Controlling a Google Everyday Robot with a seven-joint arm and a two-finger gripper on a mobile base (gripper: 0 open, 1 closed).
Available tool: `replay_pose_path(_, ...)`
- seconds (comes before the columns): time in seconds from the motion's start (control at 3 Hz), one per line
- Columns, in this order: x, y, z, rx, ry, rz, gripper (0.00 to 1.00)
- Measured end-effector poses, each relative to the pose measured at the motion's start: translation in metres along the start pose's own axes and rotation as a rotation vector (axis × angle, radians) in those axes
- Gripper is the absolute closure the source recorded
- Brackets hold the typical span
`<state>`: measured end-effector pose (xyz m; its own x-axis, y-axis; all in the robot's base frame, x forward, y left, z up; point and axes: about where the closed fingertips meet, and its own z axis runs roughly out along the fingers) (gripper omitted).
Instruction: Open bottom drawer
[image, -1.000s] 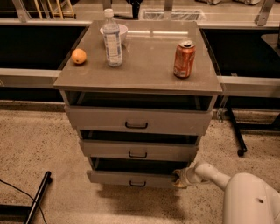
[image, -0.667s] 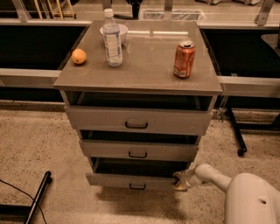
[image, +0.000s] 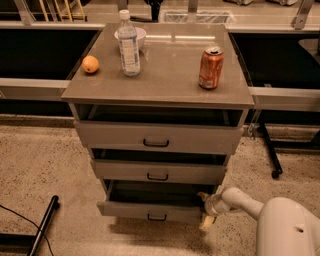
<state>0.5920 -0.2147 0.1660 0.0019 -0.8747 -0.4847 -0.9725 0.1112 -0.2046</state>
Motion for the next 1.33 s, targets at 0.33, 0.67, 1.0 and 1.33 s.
replay_pose_path(0.33,0.002,-0.001,0.001,0.001,0.003,0.007,0.0)
replay_pose_path(0.67,0.006,-0.004,0.002,0.004,0.009,0.024,0.0)
replay_pose_path(1.0,0.0,0.022,-0.002,-0.018,0.009,0.026,0.0)
replay_pose_path(1.33,-0.007,0.043,0.006,-0.055,-0.002,0.023,0.0)
